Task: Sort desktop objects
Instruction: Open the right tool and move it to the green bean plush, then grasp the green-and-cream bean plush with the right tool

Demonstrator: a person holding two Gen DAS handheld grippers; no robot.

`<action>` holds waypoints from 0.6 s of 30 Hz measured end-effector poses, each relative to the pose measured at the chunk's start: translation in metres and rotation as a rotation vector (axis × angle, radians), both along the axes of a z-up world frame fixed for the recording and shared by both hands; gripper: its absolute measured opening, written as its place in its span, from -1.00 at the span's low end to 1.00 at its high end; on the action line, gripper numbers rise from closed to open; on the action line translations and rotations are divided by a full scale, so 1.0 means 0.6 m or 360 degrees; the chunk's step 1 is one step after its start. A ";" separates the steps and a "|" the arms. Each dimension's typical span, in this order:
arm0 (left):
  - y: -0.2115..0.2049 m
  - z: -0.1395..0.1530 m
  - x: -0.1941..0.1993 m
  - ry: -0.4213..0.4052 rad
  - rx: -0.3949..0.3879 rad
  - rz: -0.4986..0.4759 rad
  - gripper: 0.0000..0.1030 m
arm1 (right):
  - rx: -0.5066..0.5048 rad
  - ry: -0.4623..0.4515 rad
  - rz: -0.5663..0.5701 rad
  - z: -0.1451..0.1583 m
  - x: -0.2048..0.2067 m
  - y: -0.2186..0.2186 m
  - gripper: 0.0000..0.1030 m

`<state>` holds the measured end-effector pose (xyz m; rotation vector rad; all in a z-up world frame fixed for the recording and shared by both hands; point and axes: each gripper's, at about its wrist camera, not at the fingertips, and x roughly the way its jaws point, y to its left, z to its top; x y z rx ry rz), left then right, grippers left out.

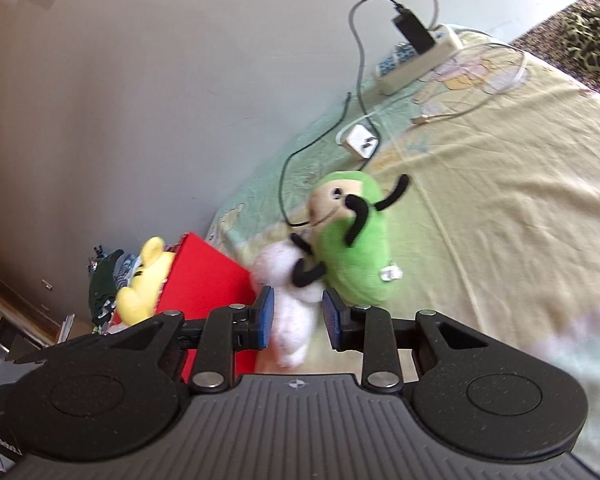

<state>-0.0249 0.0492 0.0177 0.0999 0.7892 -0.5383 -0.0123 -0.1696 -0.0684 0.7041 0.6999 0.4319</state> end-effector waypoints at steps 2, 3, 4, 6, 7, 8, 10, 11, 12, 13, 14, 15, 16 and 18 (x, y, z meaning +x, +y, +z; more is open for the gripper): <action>-0.015 -0.011 0.012 0.0032 -0.0010 -0.0006 0.99 | 0.0020 0.0039 -0.0008 -0.011 0.005 -0.017 -0.33; -0.021 -0.017 0.019 0.0050 -0.0019 -0.0002 0.99 | 0.0032 0.0056 -0.0012 -0.016 0.009 -0.024 -0.33; -0.026 -0.023 0.027 0.0069 -0.0030 0.0007 0.99 | 0.0047 0.0072 -0.0015 -0.020 0.014 -0.031 -0.31; -0.035 -0.034 0.047 0.0107 -0.0057 0.0035 0.98 | 0.0098 0.0098 -0.0021 -0.026 0.025 -0.048 -0.27; -0.038 -0.039 0.058 0.0124 -0.0073 0.0052 0.98 | 0.0127 0.0108 -0.0025 -0.028 0.031 -0.055 -0.22; -0.041 -0.043 0.068 0.0140 -0.0082 0.0068 0.98 | 0.0155 0.0118 -0.0026 -0.029 0.041 -0.063 -0.21; -0.051 -0.052 0.090 0.0156 -0.0079 0.0095 0.98 | 0.0201 0.0133 -0.0016 -0.033 0.059 -0.074 -0.16; -0.056 -0.055 0.099 0.0155 -0.0075 0.0102 0.98 | 0.0226 0.0142 -0.0004 -0.035 0.069 -0.078 -0.11; -0.061 -0.058 0.106 0.0154 -0.0078 0.0102 0.98 | 0.0252 0.0153 0.0011 -0.037 0.078 -0.081 -0.09; -0.066 -0.062 0.114 0.0157 -0.0084 0.0100 0.98 | 0.0280 0.0164 0.0024 -0.039 0.086 -0.084 -0.06; -0.070 -0.065 0.121 0.0162 -0.0088 0.0101 0.98 | 0.0312 0.0172 0.0031 -0.041 0.094 -0.087 -0.06; -0.074 -0.069 0.128 0.0169 -0.0093 0.0103 0.98 | 0.0346 0.0179 0.0037 -0.043 0.102 -0.089 -0.05; -0.077 -0.074 0.135 0.0178 -0.0097 0.0104 0.98 | 0.0376 0.0189 0.0046 -0.046 0.110 -0.090 -0.04; -0.083 -0.084 0.148 0.0201 -0.0099 0.0111 0.98 | 0.0410 0.0215 0.0068 -0.051 0.126 -0.090 0.03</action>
